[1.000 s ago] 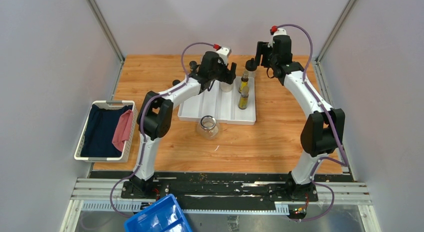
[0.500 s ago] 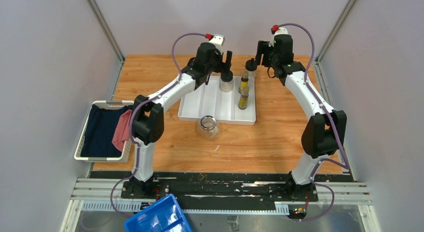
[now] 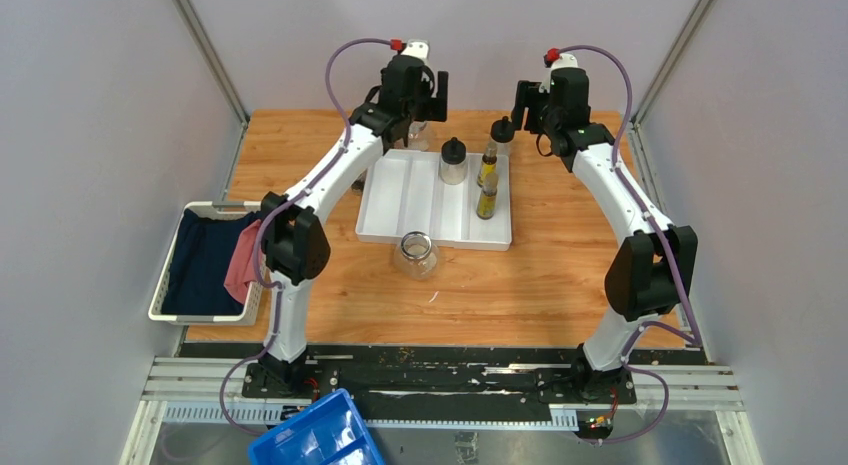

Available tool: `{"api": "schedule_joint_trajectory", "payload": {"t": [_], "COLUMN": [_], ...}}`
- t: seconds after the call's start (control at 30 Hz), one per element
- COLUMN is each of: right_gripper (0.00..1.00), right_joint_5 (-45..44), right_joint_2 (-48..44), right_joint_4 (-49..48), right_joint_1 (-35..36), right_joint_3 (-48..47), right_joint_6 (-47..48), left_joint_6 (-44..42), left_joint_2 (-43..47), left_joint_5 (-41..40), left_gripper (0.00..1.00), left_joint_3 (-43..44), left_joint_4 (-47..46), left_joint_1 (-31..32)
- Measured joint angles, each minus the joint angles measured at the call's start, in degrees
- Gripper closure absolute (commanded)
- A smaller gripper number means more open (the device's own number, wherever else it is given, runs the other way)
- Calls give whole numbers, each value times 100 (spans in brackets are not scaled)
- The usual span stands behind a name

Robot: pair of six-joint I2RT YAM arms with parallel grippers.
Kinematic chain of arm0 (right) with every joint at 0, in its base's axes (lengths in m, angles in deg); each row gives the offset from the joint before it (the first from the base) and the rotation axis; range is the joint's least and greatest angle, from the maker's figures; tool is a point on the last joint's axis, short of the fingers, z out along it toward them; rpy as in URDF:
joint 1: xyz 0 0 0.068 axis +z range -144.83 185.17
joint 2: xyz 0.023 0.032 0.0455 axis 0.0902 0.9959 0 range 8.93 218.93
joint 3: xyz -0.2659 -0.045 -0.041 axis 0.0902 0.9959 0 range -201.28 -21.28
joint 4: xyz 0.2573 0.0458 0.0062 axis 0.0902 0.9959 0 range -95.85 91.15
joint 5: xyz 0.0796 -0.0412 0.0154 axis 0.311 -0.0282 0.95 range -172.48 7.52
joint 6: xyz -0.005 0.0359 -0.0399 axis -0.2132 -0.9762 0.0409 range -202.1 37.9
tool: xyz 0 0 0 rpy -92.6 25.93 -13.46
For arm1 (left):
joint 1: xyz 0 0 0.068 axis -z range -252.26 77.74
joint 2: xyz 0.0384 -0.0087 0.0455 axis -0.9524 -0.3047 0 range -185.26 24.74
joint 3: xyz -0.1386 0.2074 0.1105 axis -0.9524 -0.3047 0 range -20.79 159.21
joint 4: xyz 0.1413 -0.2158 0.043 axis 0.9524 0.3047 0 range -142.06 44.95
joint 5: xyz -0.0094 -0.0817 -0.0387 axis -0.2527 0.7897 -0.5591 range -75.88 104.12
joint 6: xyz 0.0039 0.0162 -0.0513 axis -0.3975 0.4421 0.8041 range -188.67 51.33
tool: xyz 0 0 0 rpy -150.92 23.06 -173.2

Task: Organize the condiment bottles
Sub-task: Pick up the bottle from the corner of the board.

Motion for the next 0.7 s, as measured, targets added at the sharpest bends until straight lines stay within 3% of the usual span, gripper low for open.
{"api": "schedule_joint_trajectory", "payload": {"t": [0.4,0.7], "right_gripper": [26,26], "right_joint_5": [26,28], "right_joint_2": [0,0], "right_joint_4": [-9,-11], "right_joint_1": [2,2], "right_joint_3": [35,42], "right_joint_6": [-2,-4], "left_joint_6": [957,1128], "left_joint_2": [-730,-975], "left_joint_5": [557,767], "left_gripper": [8,10], "left_joint_3": [76,321], "left_joint_4": [634,717], "left_joint_1": [-1110,-1152]}}
